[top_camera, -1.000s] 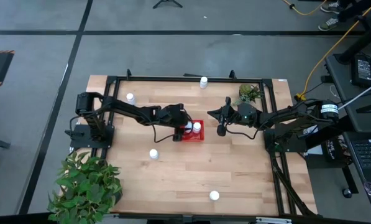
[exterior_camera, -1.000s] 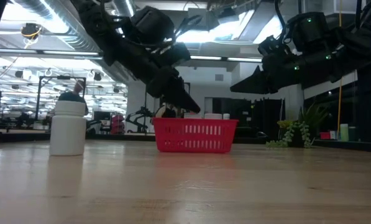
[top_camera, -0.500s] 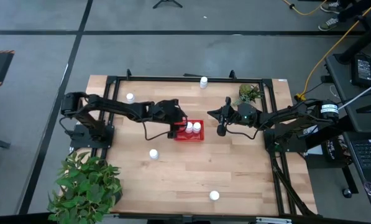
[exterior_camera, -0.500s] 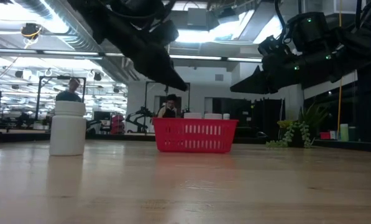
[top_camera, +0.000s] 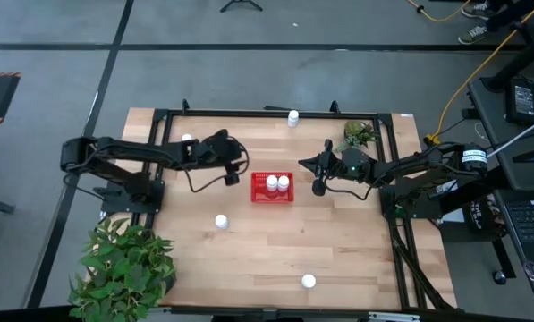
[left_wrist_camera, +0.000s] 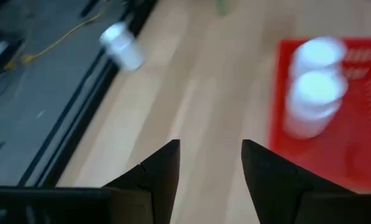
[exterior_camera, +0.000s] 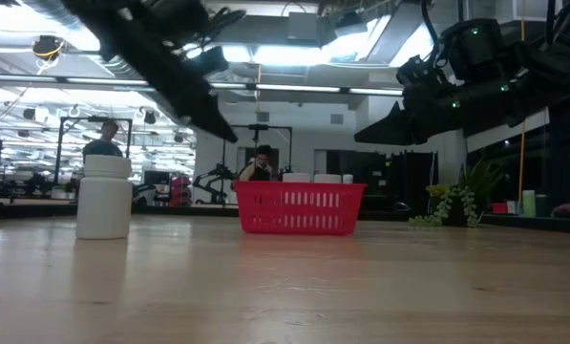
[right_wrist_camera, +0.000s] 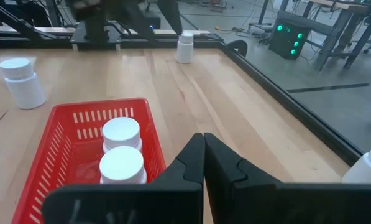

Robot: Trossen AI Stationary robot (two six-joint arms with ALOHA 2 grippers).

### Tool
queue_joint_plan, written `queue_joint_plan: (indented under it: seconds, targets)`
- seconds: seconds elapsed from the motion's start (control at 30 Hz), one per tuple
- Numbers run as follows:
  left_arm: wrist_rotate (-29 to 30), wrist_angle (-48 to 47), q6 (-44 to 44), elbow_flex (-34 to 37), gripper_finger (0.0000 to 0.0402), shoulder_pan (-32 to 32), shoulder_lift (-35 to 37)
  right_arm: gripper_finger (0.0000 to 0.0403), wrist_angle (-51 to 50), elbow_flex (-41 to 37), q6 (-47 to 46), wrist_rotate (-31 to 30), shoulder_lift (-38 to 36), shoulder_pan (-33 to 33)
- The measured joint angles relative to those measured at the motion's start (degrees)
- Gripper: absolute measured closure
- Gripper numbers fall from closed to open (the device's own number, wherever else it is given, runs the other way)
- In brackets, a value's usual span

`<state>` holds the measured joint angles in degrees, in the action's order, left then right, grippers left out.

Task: Pick and place pill bottles into a basket
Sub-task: Put the white pill bottle into the red basket

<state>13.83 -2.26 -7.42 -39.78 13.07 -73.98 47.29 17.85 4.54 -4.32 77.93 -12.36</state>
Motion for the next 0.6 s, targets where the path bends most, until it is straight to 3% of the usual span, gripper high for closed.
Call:
queue_joint_plan:
  seconds: [0.33, 0.6]
  targets:
    - [1.4, 13.4, 2.7, 14.2, 0.0236, 4.4, 8.8, 0.0398, 0.0, 0.0, 0.2, 0.0, 0.0, 0.0]
    - [12.8, 11.7, 11.4, 21.7, 0.0235, 6.6, 17.2, 0.0398, 0.0, 0.0, 0.8, 0.0, 0.0, 0.0]
